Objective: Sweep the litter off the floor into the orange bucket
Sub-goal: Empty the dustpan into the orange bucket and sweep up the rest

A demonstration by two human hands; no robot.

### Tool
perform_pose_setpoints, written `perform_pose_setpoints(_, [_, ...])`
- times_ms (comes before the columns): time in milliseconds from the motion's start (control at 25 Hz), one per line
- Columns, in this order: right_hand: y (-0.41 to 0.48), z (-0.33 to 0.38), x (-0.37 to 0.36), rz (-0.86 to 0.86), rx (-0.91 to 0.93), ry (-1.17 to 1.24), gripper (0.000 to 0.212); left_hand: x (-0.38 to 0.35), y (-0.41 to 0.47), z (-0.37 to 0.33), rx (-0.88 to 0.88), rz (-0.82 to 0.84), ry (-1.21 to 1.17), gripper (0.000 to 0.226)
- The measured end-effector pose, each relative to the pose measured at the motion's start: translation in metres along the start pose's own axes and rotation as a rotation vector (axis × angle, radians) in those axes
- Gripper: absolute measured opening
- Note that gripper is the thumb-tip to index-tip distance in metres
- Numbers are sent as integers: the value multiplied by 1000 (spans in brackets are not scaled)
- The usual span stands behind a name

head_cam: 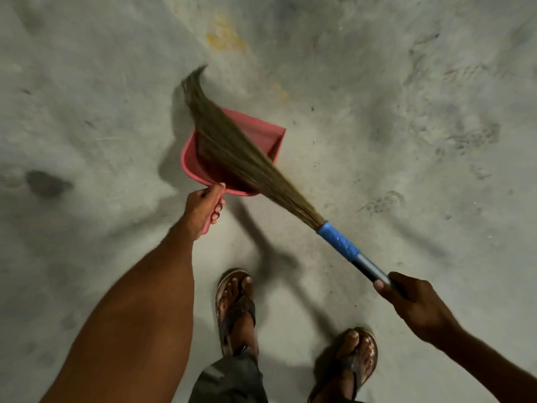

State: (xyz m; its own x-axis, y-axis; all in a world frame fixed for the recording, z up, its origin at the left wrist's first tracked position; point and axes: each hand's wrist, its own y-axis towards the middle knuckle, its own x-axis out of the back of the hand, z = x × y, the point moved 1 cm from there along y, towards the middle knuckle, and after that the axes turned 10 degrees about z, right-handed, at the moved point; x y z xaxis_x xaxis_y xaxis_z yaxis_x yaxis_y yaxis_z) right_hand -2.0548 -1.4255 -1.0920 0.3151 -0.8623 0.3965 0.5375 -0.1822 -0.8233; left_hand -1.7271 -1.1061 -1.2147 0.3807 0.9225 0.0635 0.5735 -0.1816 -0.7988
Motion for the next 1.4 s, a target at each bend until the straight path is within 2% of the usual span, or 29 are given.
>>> perform_pose_setpoints(120, [-45, 36, 18, -100, 53, 101, 40, 13, -53, -25, -82, 8, -47, 33])
perform_pose_setpoints(320, [-117, 129, 73, -187, 124, 234, 54, 55, -177, -99, -184, -89, -168, 29])
perform_pose_setpoints(520, [-207, 235, 119, -82, 191, 267, 54, 108, -309, -179, -206, -217, -304, 32])
perform_pose_setpoints(720, [-275, 355, 129, 49, 189, 237, 53, 176, -430, -203, -225, -341, -461, 35])
perform_pose_setpoints(1040, [-326, 552, 58, 140, 322, 205, 54, 326, -554, -196, -325, -446, -546, 33])
perform_pose_setpoints(1240, [-324, 675, -3, 202, 364, 3, 55, 427, -592, -224, -382, -585, -621, 40])
perform_pose_setpoints(1400, [-304, 767, -51, 250, 392, -173, 54, 500, -608, -224, -324, -661, -628, 44])
